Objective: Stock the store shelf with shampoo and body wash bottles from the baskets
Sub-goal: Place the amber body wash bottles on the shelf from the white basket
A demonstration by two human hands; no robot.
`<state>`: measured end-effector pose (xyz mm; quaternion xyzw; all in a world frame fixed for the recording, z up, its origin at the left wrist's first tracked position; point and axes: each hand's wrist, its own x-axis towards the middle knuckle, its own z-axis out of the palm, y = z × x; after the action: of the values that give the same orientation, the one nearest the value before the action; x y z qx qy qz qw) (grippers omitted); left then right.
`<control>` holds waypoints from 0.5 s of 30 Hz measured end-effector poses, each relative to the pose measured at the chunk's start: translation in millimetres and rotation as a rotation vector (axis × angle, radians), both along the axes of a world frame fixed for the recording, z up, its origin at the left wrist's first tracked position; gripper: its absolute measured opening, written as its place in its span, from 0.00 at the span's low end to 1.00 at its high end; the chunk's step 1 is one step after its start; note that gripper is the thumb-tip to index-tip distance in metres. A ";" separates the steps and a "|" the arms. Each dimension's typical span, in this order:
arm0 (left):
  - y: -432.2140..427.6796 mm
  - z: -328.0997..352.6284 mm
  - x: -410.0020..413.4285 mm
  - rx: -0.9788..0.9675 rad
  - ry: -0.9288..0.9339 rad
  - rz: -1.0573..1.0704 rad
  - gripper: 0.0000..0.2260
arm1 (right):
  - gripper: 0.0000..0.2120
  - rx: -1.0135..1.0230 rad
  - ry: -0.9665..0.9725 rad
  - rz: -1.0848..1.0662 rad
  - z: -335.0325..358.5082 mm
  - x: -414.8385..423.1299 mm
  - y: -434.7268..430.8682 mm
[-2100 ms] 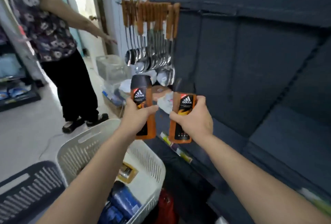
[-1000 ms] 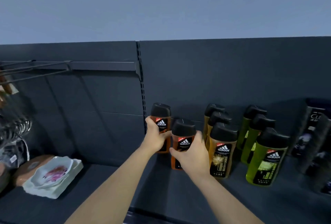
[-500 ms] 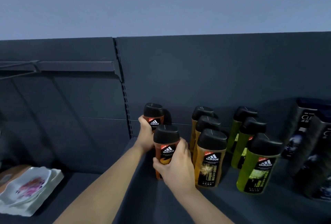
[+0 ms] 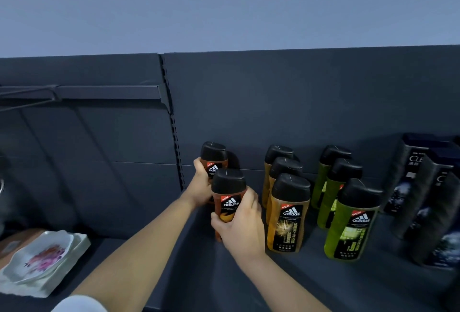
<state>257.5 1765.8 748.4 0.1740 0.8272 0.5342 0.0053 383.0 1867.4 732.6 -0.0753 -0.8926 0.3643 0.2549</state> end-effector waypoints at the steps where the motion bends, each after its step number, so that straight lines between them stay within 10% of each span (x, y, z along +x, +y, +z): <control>1: -0.3 0.3 1.3 0.020 -0.012 0.006 0.35 | 0.39 0.004 0.001 -0.001 -0.1 0.0 -0.4; 15: -66.9 5.8 30.8 -0.166 0.001 0.171 0.39 | 0.38 -0.092 -0.020 0.019 6.0 -32.9 -30.8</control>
<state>288.3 1698.9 754.1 0.1019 0.8805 0.4623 -0.0264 350.1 1836.6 738.6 -0.0820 -0.8780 0.4066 0.2390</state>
